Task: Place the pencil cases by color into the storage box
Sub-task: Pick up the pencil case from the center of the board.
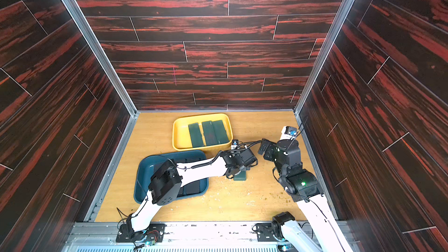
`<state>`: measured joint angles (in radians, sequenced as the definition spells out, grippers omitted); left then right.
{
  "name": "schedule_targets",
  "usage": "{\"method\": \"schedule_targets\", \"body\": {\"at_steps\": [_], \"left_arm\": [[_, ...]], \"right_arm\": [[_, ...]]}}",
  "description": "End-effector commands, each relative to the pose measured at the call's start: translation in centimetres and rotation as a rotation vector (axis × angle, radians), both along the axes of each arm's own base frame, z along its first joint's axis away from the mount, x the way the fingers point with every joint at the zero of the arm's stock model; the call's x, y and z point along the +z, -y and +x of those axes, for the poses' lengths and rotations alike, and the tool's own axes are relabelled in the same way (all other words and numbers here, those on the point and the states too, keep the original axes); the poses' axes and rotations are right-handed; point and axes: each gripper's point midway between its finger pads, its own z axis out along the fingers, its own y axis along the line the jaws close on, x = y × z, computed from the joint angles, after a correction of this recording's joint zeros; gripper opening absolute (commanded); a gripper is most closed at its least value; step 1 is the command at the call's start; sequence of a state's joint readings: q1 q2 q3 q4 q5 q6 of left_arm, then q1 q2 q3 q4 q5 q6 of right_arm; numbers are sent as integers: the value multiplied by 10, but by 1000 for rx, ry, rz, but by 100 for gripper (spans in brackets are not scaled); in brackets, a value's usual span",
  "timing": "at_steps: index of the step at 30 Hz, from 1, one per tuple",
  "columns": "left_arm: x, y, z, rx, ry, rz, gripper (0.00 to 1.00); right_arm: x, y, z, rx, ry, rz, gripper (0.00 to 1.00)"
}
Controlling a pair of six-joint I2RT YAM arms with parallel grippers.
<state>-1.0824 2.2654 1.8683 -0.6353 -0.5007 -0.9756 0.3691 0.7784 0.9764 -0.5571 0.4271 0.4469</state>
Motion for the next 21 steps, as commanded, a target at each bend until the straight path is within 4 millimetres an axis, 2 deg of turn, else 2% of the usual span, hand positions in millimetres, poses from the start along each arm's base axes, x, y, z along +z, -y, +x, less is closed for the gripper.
{"method": "schedule_targets", "body": {"at_steps": [1, 10, 21], "left_arm": [[1, -1, 3, 49, 12, 9, 99], [-20, 8, 8, 76, 2, 18, 99], [-35, 16, 17, 97, 16, 37, 98]], "right_arm": [[25, -6, -1, 44, 71, 21, 99], [34, -22, -1, 132, 84, 43, 99], [24, -36, -4, 212, 50, 61, 98]]}}
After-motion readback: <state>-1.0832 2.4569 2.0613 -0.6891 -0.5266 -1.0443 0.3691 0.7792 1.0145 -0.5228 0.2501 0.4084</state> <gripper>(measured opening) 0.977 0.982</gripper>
